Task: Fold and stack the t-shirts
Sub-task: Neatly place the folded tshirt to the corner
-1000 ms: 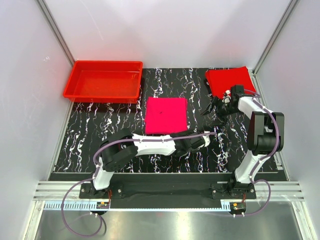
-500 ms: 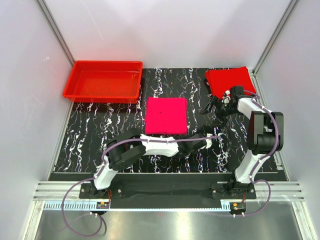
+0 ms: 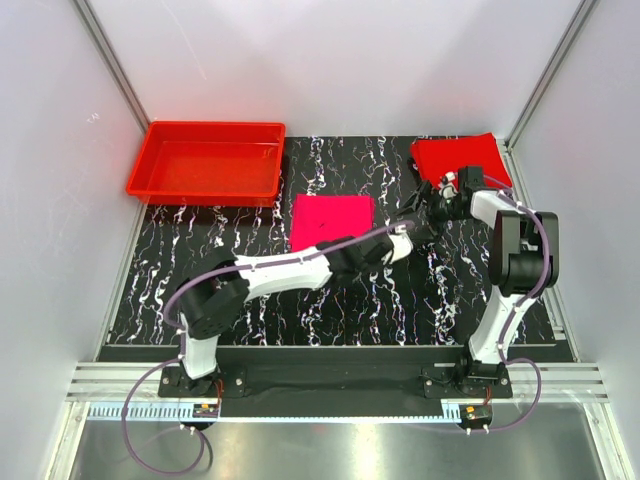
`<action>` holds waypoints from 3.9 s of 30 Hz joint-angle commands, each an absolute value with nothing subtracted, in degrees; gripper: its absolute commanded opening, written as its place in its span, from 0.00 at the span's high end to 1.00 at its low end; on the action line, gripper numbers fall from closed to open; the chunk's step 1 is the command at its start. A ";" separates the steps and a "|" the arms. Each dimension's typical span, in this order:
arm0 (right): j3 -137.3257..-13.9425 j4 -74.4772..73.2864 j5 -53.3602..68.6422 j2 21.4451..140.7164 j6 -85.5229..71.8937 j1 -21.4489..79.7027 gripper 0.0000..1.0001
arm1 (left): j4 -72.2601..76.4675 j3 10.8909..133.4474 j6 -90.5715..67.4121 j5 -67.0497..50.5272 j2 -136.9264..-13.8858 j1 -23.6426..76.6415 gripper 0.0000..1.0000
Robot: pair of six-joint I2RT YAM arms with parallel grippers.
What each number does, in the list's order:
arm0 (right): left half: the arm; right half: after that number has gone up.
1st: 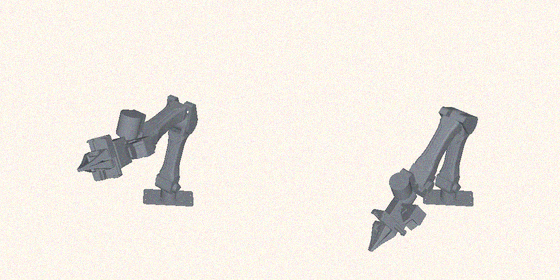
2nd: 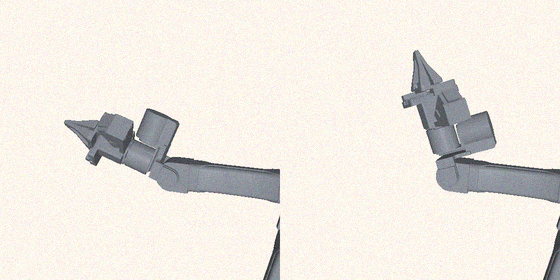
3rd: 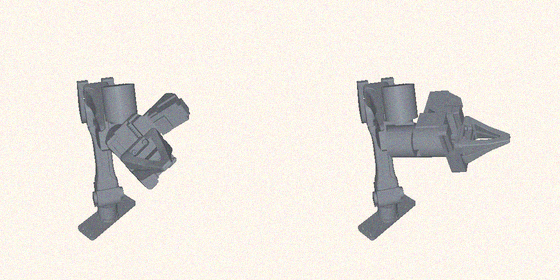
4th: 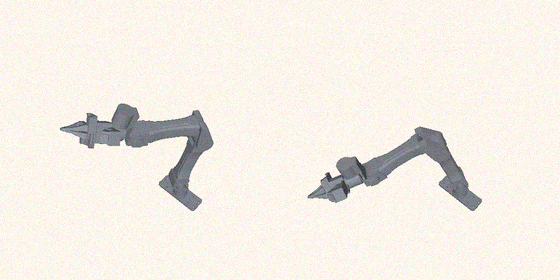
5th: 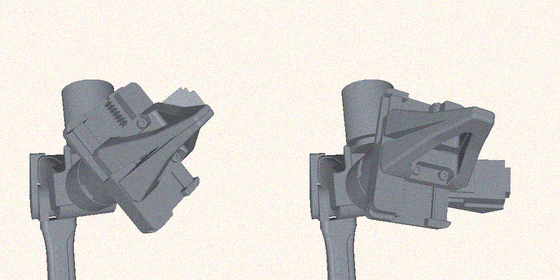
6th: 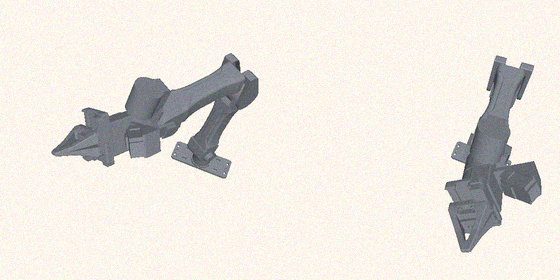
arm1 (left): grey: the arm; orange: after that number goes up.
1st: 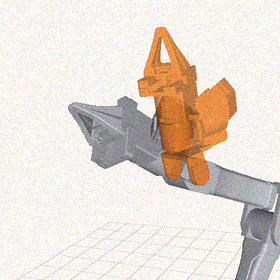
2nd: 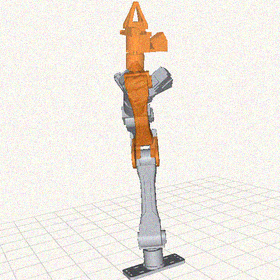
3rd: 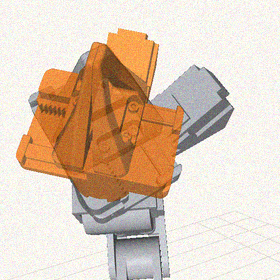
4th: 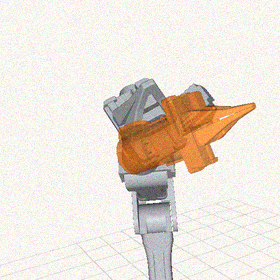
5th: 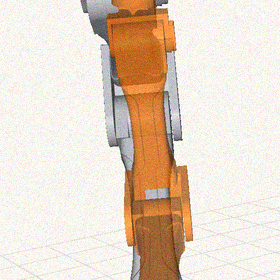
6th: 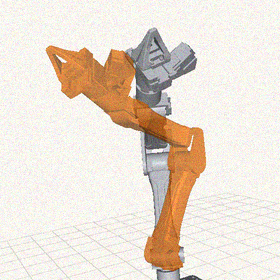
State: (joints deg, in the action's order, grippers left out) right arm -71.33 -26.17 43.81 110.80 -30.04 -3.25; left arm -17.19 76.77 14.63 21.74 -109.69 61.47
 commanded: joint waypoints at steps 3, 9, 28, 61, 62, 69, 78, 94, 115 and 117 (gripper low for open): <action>-75.67 -17.67 52.37 113.81 -36.20 -2.20 0.00 | -17.05 77.43 12.22 15.82 -104.77 59.33 1.00; -77.43 -22.85 49.84 115.05 -33.32 -2.11 0.00 | -19.34 77.26 10.55 13.71 -105.47 60.02 0.52; -68.47 -23.82 46.93 108.63 -31.46 -4.75 0.00 | -13.98 78.13 15.12 25.74 -117.77 63.28 0.42; -79.97 -15.20 54.49 121.19 -38.15 3.25 0.00 | -16.79 79.28 10.55 16.26 -107.05 56.69 1.00; -80.59 -15.73 54.06 121.90 -37.88 3.60 0.00 | -16.79 79.36 10.55 16.17 -106.79 56.52 1.00; -82.53 -15.64 52.65 126.21 -37.53 6.94 0.00 | -16.96 79.63 10.81 15.64 -105.65 55.55 1.00; -82.79 -15.37 49.57 127.44 -34.81 7.56 0.09 | -17.84 79.98 11.78 15.20 -103.19 54.14 1.00; -83.49 -5.45 44.83 131.74 -41.75 9.67 0.18 | -18.28 80.16 11.78 13.62 -100.90 53.09 1.00; -91.31 -7.18 40.88 129.65 -39.75 11.16 1.00 | -19.77 77.61 3.45 6.34 -97.74 52.12 0.57; -97.71 -20.38 36.23 129.20 -32.05 11.69 1.00 | -21.17 77.43 0.11 4.75 -94.67 51.16 0.48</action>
State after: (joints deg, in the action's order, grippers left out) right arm -89.49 -7.29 42.06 132.09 -41.60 10.48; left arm -21.32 77.43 5.96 8.91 -100.79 52.56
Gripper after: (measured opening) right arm 0.058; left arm 0.479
